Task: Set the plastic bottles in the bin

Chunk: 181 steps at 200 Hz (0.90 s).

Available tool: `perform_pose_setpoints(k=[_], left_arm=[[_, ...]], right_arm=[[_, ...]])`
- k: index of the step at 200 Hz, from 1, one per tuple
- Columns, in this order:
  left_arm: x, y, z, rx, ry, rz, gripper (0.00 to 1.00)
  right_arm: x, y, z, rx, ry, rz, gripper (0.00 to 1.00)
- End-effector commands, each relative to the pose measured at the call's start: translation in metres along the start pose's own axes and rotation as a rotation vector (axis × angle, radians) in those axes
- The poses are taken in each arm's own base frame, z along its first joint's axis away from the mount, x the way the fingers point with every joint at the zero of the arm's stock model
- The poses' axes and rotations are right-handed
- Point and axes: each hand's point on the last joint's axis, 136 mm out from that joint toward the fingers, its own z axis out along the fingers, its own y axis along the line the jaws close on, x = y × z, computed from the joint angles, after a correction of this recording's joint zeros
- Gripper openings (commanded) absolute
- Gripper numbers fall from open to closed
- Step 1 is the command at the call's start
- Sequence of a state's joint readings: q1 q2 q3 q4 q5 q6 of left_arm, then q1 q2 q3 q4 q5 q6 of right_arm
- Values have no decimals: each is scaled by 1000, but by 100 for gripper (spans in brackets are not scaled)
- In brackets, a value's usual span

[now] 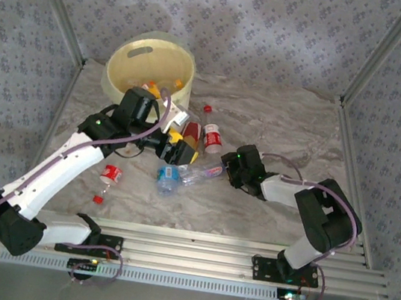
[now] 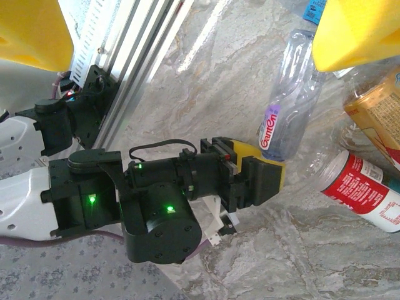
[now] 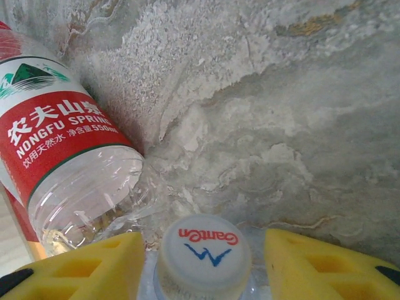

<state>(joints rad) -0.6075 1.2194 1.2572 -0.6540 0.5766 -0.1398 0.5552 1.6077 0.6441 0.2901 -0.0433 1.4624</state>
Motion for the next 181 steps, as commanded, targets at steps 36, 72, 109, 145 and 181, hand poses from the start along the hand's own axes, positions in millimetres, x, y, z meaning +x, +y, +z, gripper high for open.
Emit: perform_pose_setpoints(k=[36, 72, 109, 145, 181], left_arm=[[3, -9, 6, 33, 24, 7, 97], [4, -11, 8, 38, 31, 8, 97], [8, -12, 13, 38, 39, 9, 96], [8, -12, 21, 52, 39, 1, 94], [1, -14, 30, 70, 19, -5, 97]], right_arm=[[-6, 15, 9, -36, -29, 21, 43], [-17, 20, 2, -49, -51, 5, 38], [-34, 29, -24, -34, -103, -106, 35], [-46, 44, -59, -25, -144, -259, 33], [-47, 70, -98, -63, -154, -424, 32]])
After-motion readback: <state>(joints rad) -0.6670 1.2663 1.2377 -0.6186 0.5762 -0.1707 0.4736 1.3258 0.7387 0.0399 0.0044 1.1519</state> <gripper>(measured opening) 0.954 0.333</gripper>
